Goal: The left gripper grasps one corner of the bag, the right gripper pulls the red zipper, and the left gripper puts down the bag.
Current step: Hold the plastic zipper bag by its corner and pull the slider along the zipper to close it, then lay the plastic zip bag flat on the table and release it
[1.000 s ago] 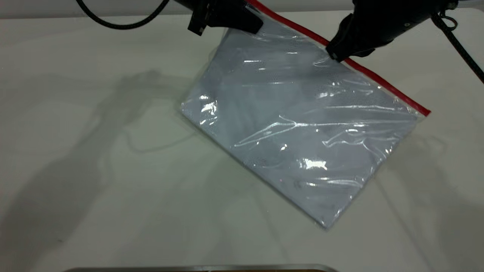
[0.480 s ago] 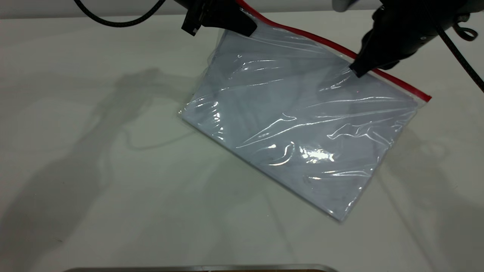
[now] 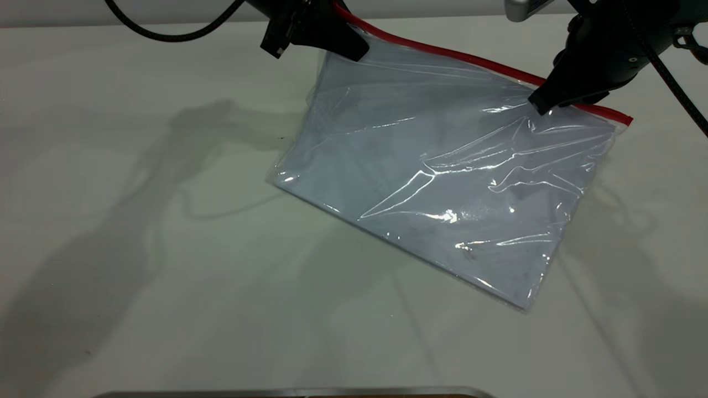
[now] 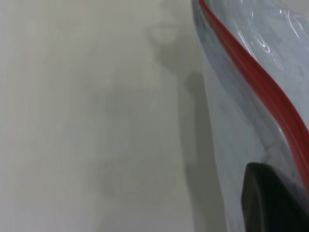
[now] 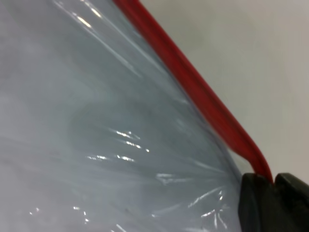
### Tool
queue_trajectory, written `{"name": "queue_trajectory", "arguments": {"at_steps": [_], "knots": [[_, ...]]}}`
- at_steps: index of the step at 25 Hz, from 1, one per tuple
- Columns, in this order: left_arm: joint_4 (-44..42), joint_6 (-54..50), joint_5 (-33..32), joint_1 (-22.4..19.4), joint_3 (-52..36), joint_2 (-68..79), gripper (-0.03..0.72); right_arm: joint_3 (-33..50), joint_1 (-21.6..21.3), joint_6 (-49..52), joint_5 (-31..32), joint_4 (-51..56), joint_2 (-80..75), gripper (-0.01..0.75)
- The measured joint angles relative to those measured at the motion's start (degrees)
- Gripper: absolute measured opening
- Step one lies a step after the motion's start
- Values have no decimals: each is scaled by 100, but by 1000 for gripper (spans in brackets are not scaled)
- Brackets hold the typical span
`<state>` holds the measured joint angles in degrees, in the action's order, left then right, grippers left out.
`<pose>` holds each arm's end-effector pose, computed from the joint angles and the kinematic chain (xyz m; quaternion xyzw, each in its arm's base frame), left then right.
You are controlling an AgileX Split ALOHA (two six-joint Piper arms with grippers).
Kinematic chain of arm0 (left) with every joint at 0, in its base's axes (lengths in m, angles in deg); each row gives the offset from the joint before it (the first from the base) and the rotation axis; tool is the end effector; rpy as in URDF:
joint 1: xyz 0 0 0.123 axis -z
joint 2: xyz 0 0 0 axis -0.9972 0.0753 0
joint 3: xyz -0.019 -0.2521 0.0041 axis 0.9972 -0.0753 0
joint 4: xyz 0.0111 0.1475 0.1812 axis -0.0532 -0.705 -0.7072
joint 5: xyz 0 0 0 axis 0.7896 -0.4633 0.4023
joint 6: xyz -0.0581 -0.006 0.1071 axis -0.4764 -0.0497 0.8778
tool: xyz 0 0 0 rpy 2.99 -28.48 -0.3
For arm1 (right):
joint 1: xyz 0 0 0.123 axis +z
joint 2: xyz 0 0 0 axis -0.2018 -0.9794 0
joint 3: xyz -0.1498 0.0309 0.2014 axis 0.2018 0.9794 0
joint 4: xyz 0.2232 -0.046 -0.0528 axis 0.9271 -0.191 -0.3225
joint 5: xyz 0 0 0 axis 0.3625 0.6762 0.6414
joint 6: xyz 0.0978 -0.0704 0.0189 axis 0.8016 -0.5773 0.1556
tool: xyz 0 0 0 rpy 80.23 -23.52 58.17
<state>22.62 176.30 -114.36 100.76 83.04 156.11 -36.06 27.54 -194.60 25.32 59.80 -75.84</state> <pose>0.4398 -0.2091 0.0533 0.6878 0.5942 -0.2511 0.3329 0.3498 0.0756 0.0294 -0.2627 0.9276 -0.0983 0.2466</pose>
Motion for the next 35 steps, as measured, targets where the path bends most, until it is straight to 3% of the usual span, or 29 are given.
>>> {"name": "queue_trajectory", "arguments": {"at_steps": [15, 26, 30, 35], "knots": [[-378, -330, -290, -414, 0, 0, 54, 17, -39, 0, -184, 43, 0, 36], [-386, -355, -386, -419, 0, 0, 56, 21, -50, 0, -82, 43, 0, 60], [-198, -670, -351, -446, 0, 0, 100, 21, -74, 0, -225, 53, 0, 174], [-196, -1334, -196, -516, 0, 0, 309, 21, -141, 0, -454, 83, 0, 409]]}}
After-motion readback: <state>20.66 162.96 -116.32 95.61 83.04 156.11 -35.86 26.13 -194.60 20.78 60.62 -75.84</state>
